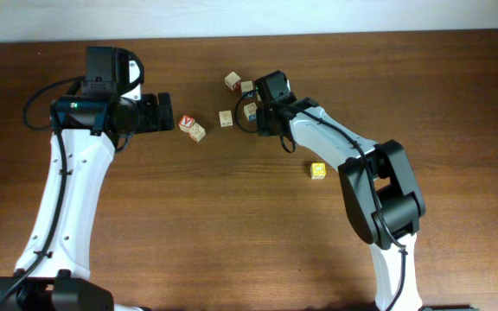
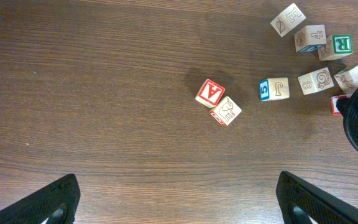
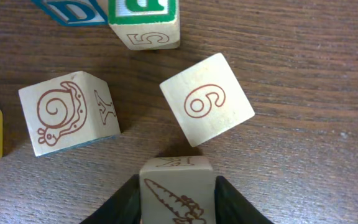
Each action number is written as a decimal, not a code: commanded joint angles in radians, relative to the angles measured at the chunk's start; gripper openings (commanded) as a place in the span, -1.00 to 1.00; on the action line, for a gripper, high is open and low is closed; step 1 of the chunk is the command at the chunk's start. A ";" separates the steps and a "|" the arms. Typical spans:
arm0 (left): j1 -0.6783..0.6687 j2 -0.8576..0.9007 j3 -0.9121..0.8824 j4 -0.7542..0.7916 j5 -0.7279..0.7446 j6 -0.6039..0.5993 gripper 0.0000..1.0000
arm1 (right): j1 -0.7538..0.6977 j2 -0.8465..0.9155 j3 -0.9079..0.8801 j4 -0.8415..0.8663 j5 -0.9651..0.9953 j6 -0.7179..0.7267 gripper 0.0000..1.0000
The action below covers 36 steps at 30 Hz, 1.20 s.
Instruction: Rotate 4 blocks
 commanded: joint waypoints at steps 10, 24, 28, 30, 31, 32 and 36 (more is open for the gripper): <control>0.002 -0.004 0.007 -0.001 -0.011 -0.008 0.98 | 0.014 -0.380 0.039 -0.716 -0.083 0.253 -0.51; 0.002 -0.004 0.007 -0.002 -0.011 -0.008 0.98 | 0.010 -0.315 -0.402 -0.184 -0.011 0.101 -0.51; 0.002 -0.004 0.007 -0.001 -0.011 -0.008 0.98 | 0.011 -0.315 -0.402 -0.185 0.009 0.101 -0.30; 0.002 -0.004 0.007 -0.002 -0.011 -0.008 0.98 | 0.011 -0.315 -0.402 -0.185 0.008 0.101 -0.19; 0.002 -0.004 0.007 -0.002 -0.011 -0.008 0.98 | 0.011 -0.317 -0.400 -0.187 0.005 0.101 -0.18; 0.002 -0.004 0.007 -0.002 -0.010 -0.008 0.98 | 0.011 -0.317 -0.390 -0.200 0.005 0.101 -0.17; 0.002 -0.004 0.007 -0.002 -0.011 -0.008 0.98 | 0.010 -0.317 -0.095 -0.361 0.005 0.055 -0.06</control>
